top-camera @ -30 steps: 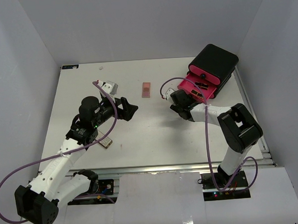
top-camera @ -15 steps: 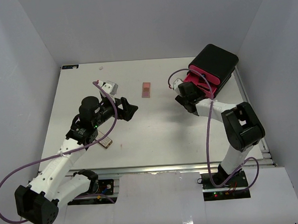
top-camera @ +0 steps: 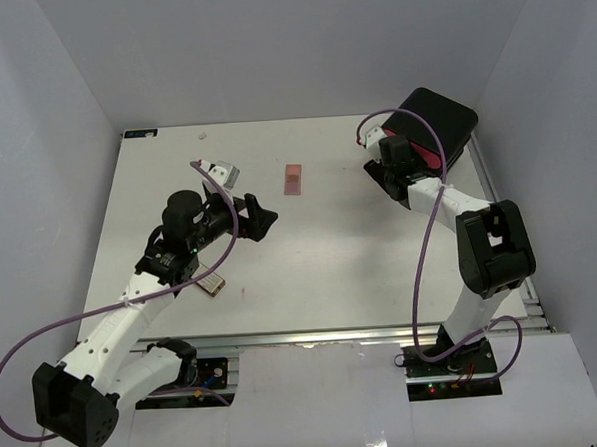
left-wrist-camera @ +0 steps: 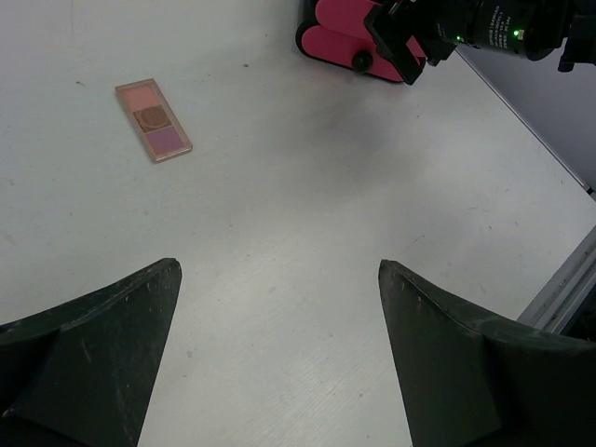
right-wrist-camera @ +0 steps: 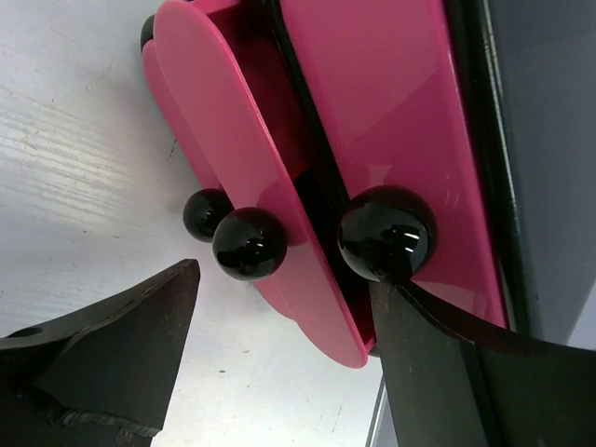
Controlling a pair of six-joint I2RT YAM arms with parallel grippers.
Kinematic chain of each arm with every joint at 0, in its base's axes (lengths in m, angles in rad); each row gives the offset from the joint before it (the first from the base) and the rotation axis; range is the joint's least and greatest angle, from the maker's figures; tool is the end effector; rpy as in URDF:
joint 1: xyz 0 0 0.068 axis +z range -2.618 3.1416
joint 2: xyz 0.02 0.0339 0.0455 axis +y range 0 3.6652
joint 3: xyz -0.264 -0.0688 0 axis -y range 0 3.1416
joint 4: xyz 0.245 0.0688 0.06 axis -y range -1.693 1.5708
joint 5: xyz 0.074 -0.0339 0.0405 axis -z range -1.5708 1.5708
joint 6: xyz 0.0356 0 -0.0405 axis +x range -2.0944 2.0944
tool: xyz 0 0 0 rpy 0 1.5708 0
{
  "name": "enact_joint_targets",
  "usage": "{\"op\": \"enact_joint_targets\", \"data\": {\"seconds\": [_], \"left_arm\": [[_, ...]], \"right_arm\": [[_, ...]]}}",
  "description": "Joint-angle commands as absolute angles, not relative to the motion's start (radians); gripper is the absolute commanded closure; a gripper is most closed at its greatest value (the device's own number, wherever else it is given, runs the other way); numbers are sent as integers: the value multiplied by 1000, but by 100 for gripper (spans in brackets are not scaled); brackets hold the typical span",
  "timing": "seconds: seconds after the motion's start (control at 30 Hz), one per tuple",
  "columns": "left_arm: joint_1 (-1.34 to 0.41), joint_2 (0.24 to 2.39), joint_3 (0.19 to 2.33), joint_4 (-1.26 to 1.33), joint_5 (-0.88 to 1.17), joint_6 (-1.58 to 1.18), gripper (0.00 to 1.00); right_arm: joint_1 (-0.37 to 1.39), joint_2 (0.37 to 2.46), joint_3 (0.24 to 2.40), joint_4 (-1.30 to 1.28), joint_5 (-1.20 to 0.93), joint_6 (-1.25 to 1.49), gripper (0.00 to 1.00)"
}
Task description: Organize the makeup
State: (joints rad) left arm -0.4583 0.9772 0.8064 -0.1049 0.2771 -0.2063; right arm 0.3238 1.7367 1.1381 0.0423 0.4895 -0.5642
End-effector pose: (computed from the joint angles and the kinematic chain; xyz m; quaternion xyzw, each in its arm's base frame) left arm 0.2003 -0.1097 0.3204 0.1819 0.7732 -0.2990 0.5288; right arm 0.3744 0.1080 0.2297 -0.2580 0.8164 -0.2668 0.4425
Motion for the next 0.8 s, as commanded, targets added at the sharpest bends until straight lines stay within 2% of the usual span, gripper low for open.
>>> {"op": "enact_joint_targets", "data": {"seconds": [0.0,0.33,0.57,0.77], "left_arm": [[-457,978,798,-100,290,-196,2],[-457,1002,796,-97,309,-198,2],[-457,1009,796,-97,305,-198,2],[-457,1014,795,-98,302,-196,2]], "right_arm": [[284,1752,1181,61,469,-577,20],[281,1528,1071,61,218,-563,20],[282,1464,1041,59,175,-567,20],[283,1493,1068,-214,-159,-710,23]]}}
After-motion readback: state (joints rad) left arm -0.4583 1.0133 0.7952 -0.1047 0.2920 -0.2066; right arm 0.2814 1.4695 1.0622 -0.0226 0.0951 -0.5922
